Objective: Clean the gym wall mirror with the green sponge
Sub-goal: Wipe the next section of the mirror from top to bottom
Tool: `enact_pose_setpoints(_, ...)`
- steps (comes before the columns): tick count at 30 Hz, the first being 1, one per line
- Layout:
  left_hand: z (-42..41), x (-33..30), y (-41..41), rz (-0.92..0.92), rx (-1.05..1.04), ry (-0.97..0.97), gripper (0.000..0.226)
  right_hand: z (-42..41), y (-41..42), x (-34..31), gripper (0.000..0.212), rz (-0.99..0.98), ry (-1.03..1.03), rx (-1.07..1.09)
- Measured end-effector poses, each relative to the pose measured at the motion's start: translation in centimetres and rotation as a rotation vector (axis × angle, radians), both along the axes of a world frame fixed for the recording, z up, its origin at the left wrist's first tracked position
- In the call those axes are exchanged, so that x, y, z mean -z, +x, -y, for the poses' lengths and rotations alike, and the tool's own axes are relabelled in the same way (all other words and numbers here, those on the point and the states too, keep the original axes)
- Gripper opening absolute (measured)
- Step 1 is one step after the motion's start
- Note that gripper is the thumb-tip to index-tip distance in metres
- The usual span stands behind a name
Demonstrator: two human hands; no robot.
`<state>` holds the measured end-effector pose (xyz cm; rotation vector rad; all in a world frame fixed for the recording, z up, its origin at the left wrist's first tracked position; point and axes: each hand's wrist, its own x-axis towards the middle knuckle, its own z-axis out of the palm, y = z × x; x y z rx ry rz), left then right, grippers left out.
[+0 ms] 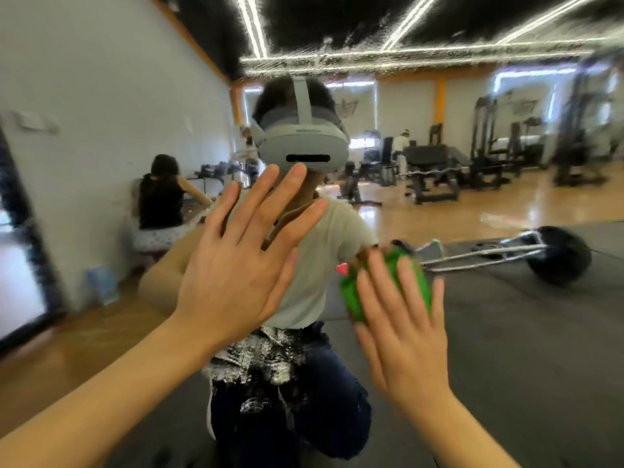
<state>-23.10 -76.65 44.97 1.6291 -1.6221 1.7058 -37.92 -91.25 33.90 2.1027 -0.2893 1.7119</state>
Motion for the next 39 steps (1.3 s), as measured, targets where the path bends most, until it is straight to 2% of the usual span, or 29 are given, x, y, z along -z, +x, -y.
enact_pose_setpoints(2, -0.1, -0.1, 0.0, 0.002, 0.0, 0.002, 0.05, 0.5, -1.1, 2.9, 0.055, -0.105, -0.127, 0.062)
enact_pose_setpoints(4, -0.1, -0.1, 0.1, 0.009, -0.008, 0.003, 0.05, 1.0, -1.1, 0.1, 0.052, -0.094, -0.171, 0.055)
enact_pose_setpoints(8, -0.1, -0.2, 0.0, 0.015, -0.01, 0.002, 0.052, 0.3, 1.0, -12.9, 0.046, 0.257, 0.095, -0.135)
enact_pose_setpoints(10, -0.1, -0.3, 0.0, 0.018, -0.004, 0.005, 0.051, -0.1, 2.0, -15.4, 0.048, 0.373, 0.144, -0.128)
enact_pose_setpoints(12, -0.1, -0.2, 0.1, 0.02, -0.007, 0.009, 0.05, -0.6, 2.4, -12.3, 0.051, 0.303, 0.117, -0.09)
enact_pose_setpoints(16, -0.1, -0.1, 0.3, 0.037, -0.025, 0.013, 0.054, -1.5, 1.2, 2.4, 0.054, -0.036, -0.046, 0.031)
enact_pose_setpoints(17, -0.1, -0.1, 0.3, 0.043, -0.021, 0.013, 0.055, -1.4, 0.6, 4.1, 0.054, -0.082, -0.078, 0.048)
enact_pose_setpoints(18, -0.1, -0.1, 0.3, 0.048, -0.017, 0.011, 0.056, -1.2, 0.3, 4.2, 0.054, -0.112, -0.108, 0.059)
enact_pose_setpoints(20, -0.1, -0.1, 0.2, 0.043, 0.0, -0.001, 0.055, -1.1, 0.8, 0.2, 0.054, -0.085, -0.113, 0.047)
enact_pose_setpoints(23, -0.1, 0.0, 0.0, -0.008, 0.057, -0.02, 0.055, -2.0, 2.4, -9.6, 0.047, 0.171, 0.106, -0.135)
enact_pose_setpoints(25, -0.2, -0.1, 0.0, -0.037, 0.103, -0.023, 0.056, -2.4, 3.2, -12.5, 0.044, 0.3, 0.186, -0.247)
enact_pose_setpoints(27, -0.4, -0.2, -0.2, -0.061, 0.164, 0.008, 0.054, -2.6, 3.3, -10.1, 0.043, 0.255, 0.147, -0.234)
enact_pose_setpoints(30, -1.8, -0.2, -0.2, -0.121, 0.213, 0.034, 0.051, -2.7, 2.3, -0.7, 0.044, 0.051, 0.064, -0.117)
enact_pose_setpoints(33, -5.2, 0.6, 1.5, -0.225, 0.169, -0.045, 0.051, -2.4, 0.5, 4.5, 0.039, -0.09, -0.002, -0.069)
enact_pose_setpoints(35, -7.6, 1.4, 3.2, -0.258, 0.122, -0.096, 0.053, -2.5, 0.6, 2.6, 0.038, -0.053, 0.026, -0.122)
enact_pose_setpoints(39, -8.4, 2.1, 5.5, -0.275, 0.027, -0.145, 0.057, -5.9, 5.1, -6.2, 0.041, 0.305, 0.318, -0.334)
